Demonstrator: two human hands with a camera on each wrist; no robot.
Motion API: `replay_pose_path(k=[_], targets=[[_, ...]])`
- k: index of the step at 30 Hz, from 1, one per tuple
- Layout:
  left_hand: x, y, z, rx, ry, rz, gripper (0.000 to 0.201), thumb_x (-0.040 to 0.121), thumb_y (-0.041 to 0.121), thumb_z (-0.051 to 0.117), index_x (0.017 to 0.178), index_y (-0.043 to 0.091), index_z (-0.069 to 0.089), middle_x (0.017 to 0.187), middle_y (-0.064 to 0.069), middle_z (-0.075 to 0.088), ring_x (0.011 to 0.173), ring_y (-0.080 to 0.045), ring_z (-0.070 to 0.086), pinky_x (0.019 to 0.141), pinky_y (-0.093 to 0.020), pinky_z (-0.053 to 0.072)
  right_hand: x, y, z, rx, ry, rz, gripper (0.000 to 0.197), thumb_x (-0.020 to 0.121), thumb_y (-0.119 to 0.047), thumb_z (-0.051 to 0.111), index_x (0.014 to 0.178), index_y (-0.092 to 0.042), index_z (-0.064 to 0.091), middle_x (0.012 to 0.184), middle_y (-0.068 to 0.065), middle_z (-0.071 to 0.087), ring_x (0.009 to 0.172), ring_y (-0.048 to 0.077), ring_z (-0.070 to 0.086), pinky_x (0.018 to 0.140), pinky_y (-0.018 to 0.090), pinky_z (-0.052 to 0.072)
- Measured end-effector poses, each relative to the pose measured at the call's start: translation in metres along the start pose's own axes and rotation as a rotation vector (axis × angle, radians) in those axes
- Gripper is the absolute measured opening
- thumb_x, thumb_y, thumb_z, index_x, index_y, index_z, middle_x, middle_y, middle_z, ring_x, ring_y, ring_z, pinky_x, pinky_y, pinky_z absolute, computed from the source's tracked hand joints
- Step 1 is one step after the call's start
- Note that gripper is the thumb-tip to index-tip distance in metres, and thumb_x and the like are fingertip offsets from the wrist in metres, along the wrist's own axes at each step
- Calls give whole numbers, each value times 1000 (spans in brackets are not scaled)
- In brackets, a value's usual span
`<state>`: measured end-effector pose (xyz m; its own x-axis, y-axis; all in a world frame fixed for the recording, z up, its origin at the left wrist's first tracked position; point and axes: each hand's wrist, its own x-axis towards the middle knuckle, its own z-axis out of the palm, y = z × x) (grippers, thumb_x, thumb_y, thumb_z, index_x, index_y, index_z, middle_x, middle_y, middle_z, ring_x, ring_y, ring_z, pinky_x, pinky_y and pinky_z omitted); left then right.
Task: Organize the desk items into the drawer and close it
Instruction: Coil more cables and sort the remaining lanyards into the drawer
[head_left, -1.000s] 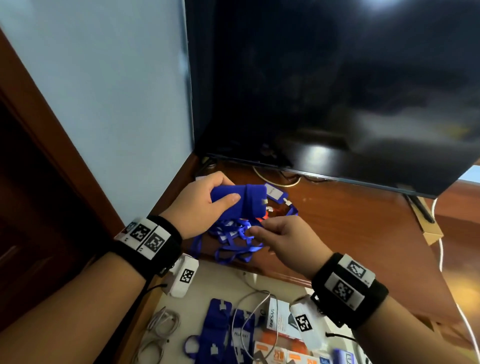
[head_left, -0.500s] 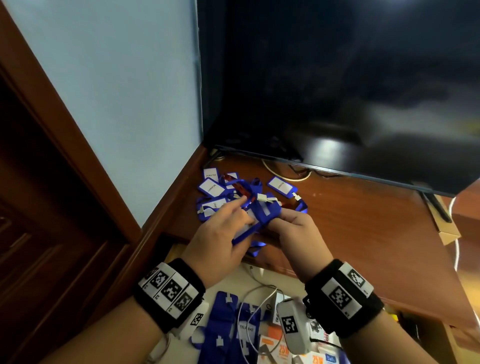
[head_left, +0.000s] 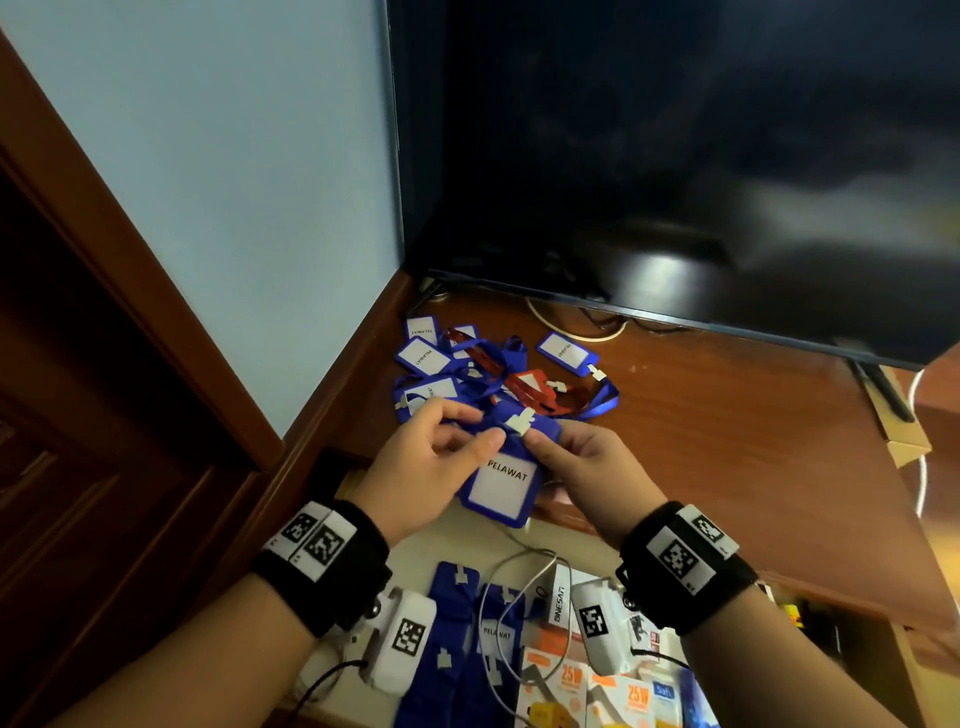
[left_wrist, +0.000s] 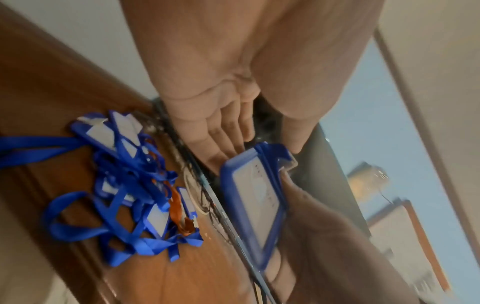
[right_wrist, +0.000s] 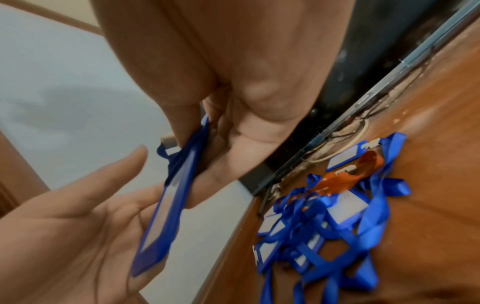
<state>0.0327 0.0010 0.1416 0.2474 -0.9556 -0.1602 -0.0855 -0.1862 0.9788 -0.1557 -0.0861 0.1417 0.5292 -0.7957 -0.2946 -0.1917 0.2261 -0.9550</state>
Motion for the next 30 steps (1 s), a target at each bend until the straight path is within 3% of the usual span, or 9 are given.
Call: replay_pose_path(k=[4,8,11,13,15,19,23,28,30], targets=[[10,-20,2,-123,-99,-217,32,95,33,72,122,16,70,111,-8,79,104,-24,76,97,-54,59,10,25,7,-43,16,77,21,93,-23,73,100,-3,75,93,15,79,84,30,77,79,49,64],[6,-50,5,-150,-155,-354,37,90,39,75,116,12,74,109,-10,79,102,-26,77,94,-49,60,11,49,14,-103,-29,164,26,90,-25,78,94,0,74,89,19,77,83,36,76,76,51,64],[3,-73,9,-232,-186,-465,33,92,36,75,114,11,77,111,-11,79,101,-23,75,88,-39,60,10,67,18,-141,-49,230,35,92,-25,77,101,8,70,92,27,75,76,33,76,69,43,65],[5,-93,9,-275,-133,-551,24,94,31,75,108,11,79,107,-9,80,95,-21,75,84,-36,59,9,78,16,-184,-23,287,35,92,-27,76,100,7,70,89,26,75,66,26,72,64,39,64],[10,-113,7,-273,-51,-619,19,92,30,78,99,12,80,100,-8,79,88,-20,74,78,-35,58,8,92,7,-263,67,347,31,93,-30,73,91,0,73,80,17,76,61,25,71,67,46,65],[28,-164,10,-229,84,-753,23,95,22,75,106,2,72,93,-14,75,78,-24,72,64,-32,59,4,125,-14,-554,155,497,44,95,-39,62,75,-1,74,67,10,76,62,29,75,71,48,64],[52,-214,15,-187,179,-816,39,89,26,82,106,-7,70,108,-29,75,96,-43,74,93,-59,59,-8,160,-2,-855,65,583,52,94,-54,49,80,-9,70,71,8,74,70,26,74,72,38,63],[84,-253,26,-45,153,-774,49,65,55,87,87,16,69,107,-20,77,99,-36,75,95,-53,59,0,184,18,-817,9,627,50,92,-61,52,79,-14,64,82,9,76,77,25,75,76,40,63],[93,-256,28,85,121,-742,37,78,55,82,79,22,66,100,-15,75,101,-35,72,95,-49,58,7,189,19,-774,15,627,42,93,-53,55,80,-14,63,81,8,75,76,26,75,75,41,64]])
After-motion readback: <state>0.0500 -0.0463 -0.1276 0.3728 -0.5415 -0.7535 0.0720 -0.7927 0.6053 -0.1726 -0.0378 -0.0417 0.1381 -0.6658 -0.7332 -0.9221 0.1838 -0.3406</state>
